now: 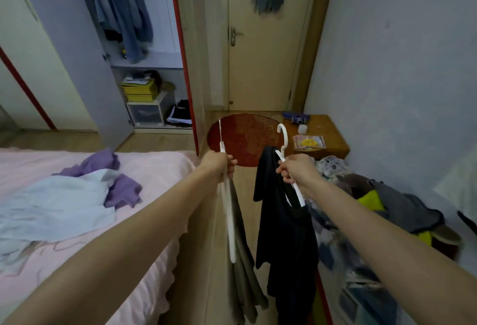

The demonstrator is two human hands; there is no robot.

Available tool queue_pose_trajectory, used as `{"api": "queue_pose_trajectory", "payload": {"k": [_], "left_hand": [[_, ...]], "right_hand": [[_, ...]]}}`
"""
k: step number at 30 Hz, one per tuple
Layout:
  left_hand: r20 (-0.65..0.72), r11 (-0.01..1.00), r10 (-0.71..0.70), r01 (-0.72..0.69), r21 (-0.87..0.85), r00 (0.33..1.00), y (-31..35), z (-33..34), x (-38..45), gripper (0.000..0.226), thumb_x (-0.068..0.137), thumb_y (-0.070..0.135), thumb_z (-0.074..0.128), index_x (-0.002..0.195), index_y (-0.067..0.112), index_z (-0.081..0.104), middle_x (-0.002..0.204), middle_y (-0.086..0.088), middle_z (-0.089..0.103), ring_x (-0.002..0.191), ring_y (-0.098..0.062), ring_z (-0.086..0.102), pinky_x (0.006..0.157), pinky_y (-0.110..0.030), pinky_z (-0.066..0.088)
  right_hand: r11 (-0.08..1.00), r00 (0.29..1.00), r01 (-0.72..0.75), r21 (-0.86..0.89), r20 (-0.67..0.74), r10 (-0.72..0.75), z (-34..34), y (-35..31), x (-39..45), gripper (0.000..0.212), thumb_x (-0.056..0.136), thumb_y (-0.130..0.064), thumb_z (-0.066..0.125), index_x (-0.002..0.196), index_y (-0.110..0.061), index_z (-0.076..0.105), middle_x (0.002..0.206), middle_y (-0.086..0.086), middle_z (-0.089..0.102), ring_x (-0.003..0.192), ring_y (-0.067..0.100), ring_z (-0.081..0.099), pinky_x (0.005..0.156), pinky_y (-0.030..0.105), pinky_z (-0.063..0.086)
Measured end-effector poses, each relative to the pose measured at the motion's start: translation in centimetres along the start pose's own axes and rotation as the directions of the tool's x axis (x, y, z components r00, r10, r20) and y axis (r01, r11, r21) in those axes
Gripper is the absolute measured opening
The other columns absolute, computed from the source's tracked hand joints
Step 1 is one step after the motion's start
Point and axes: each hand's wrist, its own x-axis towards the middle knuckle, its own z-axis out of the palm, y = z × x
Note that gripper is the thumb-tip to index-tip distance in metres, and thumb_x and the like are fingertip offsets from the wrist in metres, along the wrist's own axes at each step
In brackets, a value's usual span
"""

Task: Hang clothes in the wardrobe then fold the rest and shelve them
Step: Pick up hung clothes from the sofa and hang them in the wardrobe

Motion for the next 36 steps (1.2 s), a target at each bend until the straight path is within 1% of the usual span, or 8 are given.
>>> {"api": "queue_pose_trajectory", "payload": {"k": [3,7,13,20,22,26,32,36], "left_hand": [[0.021,0.999,-0.018,0.019,-0.045,1.000,5.3,2.6,6.5,0.016,0.101,0.001,0.033,0.096,0.005,0.047,0.069,-0.008,0.053,0.055,-0.014,0.047,0.052,-0.025,0.043],[0.039,0.999,-0.031,0.032,-0.015,0.999,10.7,4.4,15.6,0.013,0.100,0.002,0.039,0.107,0.002,0.049,0.074,-0.009,0.057,0.061,-0.016,0.054,0.056,-0.029,0.050],[-0.058,1.000,0.019,-0.021,-0.022,0.998,17.5,4.6,30.4,0.015,0.099,0.001,0.041,0.105,0.003,0.054,0.072,-0.008,0.059,0.060,-0.014,0.055,0.056,-0.026,0.049],[-0.251,0.970,-0.007,-0.054,-0.236,0.968,27.5,2.1,45.4,0.025,0.101,0.002,0.033,0.082,0.009,0.048,0.072,-0.007,0.053,0.057,-0.015,0.052,0.049,-0.023,0.050],[-0.309,0.960,-0.018,-0.070,-0.272,0.951,29.6,0.5,48.6,0.024,0.101,0.004,0.035,0.083,0.010,0.049,0.072,-0.007,0.055,0.053,-0.014,0.056,0.046,-0.023,0.051],[-0.378,0.942,0.001,-0.128,-0.312,0.926,33.3,-3.1,54.8,0.023,0.100,0.000,0.035,0.083,0.002,0.050,0.073,-0.012,0.056,0.062,-0.021,0.057,0.063,-0.032,0.053],[-0.476,0.934,0.061,-0.218,-0.282,0.877,40.5,-9.6,64.6,0.021,0.100,0.000,0.033,0.109,-0.003,0.051,0.074,-0.013,0.061,0.061,-0.020,0.059,0.043,-0.022,0.053],[-0.506,0.945,0.151,-0.274,-0.177,0.849,47.2,-14.6,69.9,0.022,0.099,0.000,0.033,0.086,0.003,0.051,0.076,-0.010,0.060,0.062,-0.016,0.058,0.040,-0.018,0.049]], "right_hand": [[0.997,0.999,0.045,-0.057,0.014,-0.044,1.0,-4.0,7.0,0.012,0.097,0.001,0.045,0.095,0.004,0.057,0.067,0.015,0.061,0.043,0.013,0.046,0.035,0.019,0.032],[0.957,0.981,0.169,-0.234,0.136,-0.140,2.0,-9.0,16.5,0.031,0.099,-0.007,0.044,0.128,0.005,0.048,0.067,0.014,0.067,0.045,0.018,0.062,0.036,0.022,0.036],[0.798,0.897,0.432,-0.421,0.292,-0.332,5.5,-14.9,31.8,0.021,0.096,-0.017,0.048,0.112,-0.012,0.061,0.056,0.003,0.064,0.041,0.019,0.057,0.052,0.029,0.046],[0.736,0.813,0.543,-0.405,0.473,-0.339,14.6,-23.8,49.9,0.018,0.096,-0.018,0.051,0.100,-0.010,0.067,0.055,0.005,0.060,0.031,0.010,0.044,0.040,0.026,0.040],[0.728,0.793,0.566,-0.387,0.498,-0.351,17.8,-26.5,53.7,0.019,0.095,-0.016,0.051,0.096,-0.008,0.068,0.056,0.006,0.059,0.029,0.008,0.042,0.038,0.025,0.038],[0.718,0.755,0.593,-0.365,0.562,-0.337,24.8,-30.0,60.8,0.019,0.094,-0.011,0.050,0.094,-0.002,0.066,0.057,0.008,0.057,0.027,0.009,0.040,0.035,0.022,0.034],[0.758,0.720,0.580,-0.298,0.623,-0.306,35.8,-36.3,69.9,0.016,0.096,-0.012,0.055,0.093,-0.001,0.066,0.057,0.007,0.054,0.045,0.017,0.046,0.042,0.023,0.036],[0.779,0.726,0.581,-0.235,0.583,-0.365,43.0,-43.2,74.9,0.023,0.093,-0.011,0.056,0.072,-0.010,0.064,0.054,0.003,0.053,0.042,0.013,0.044,0.043,0.022,0.035]]}}
